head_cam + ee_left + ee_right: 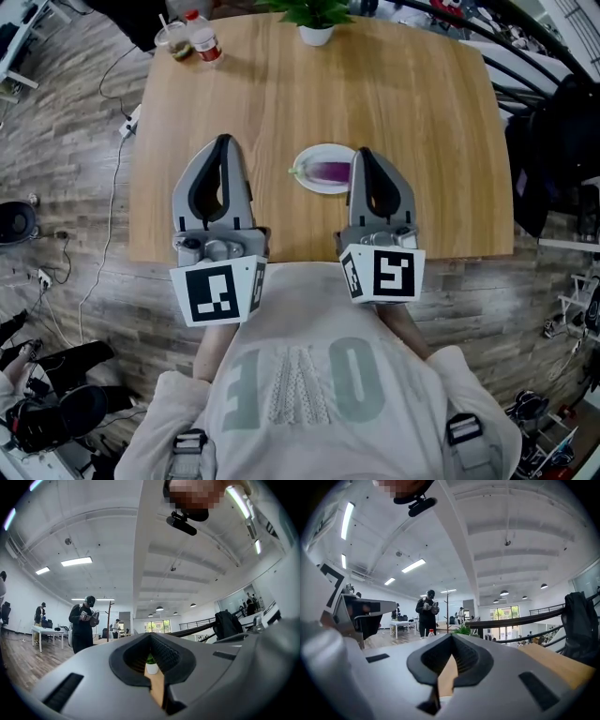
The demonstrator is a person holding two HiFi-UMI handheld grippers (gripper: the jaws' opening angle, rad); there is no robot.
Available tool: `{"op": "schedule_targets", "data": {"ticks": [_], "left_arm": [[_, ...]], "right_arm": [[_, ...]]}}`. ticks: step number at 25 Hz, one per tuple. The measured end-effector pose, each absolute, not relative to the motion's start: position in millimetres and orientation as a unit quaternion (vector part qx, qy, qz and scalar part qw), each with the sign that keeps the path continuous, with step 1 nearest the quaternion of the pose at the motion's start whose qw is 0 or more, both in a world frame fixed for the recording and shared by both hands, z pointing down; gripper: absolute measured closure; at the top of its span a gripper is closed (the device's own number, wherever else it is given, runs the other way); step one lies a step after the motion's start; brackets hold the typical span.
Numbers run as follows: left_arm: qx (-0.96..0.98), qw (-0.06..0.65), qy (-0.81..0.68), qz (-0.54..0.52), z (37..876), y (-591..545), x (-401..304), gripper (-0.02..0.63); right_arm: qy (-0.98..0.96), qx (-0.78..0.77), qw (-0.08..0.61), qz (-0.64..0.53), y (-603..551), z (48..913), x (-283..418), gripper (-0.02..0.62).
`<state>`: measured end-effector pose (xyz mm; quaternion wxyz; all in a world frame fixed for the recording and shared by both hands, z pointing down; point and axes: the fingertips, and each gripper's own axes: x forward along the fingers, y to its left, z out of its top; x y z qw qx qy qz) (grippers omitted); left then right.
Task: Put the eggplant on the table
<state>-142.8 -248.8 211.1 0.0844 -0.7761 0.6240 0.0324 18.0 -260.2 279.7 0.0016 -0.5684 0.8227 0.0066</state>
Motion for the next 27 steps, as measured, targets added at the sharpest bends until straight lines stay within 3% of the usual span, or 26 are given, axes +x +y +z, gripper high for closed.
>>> {"op": "schedule_targets", "data": {"ticks": [27], "left_arm": [[-0.776, 0.093, 0.623, 0.042, 207, -240, -149, 0.598]], "right_arm": [[0.838, -0.544, 0.017, -0.019, -250, 267, 18, 0.577]]}}
